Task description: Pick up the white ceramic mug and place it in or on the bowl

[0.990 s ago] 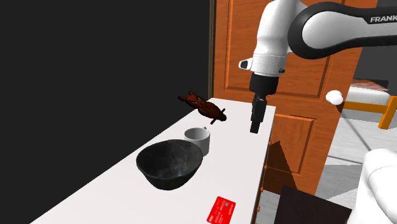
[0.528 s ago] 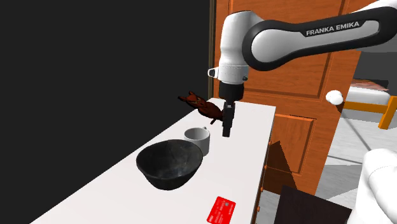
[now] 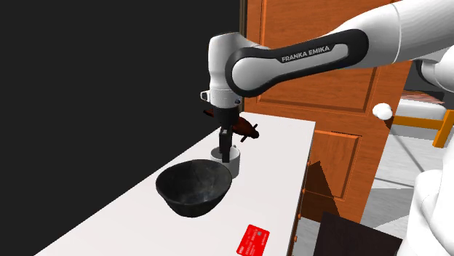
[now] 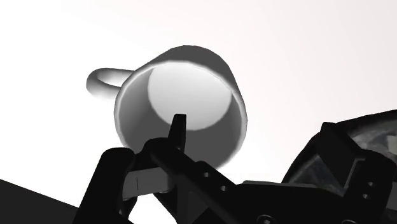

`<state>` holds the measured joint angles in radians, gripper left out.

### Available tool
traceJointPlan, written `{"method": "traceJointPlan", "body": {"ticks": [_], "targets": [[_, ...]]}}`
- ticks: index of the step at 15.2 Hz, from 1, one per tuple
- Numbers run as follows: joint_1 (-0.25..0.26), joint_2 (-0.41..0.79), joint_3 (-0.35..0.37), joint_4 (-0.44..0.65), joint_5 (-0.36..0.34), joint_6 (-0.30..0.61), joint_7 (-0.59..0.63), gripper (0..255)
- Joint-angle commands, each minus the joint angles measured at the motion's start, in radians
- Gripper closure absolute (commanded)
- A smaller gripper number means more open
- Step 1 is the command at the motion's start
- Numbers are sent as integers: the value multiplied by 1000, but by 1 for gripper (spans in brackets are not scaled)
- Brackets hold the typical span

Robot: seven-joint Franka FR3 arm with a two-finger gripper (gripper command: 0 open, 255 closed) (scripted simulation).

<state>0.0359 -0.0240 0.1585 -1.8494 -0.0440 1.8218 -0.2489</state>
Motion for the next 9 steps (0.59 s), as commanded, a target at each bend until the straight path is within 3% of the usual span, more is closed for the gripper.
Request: {"method": "traceJointPlan", "body": {"ticks": [1, 9], "targets": [[4, 44, 4, 27, -14, 11, -1, 0], [4, 54, 0, -50, -17, 98, 2, 0]]}}
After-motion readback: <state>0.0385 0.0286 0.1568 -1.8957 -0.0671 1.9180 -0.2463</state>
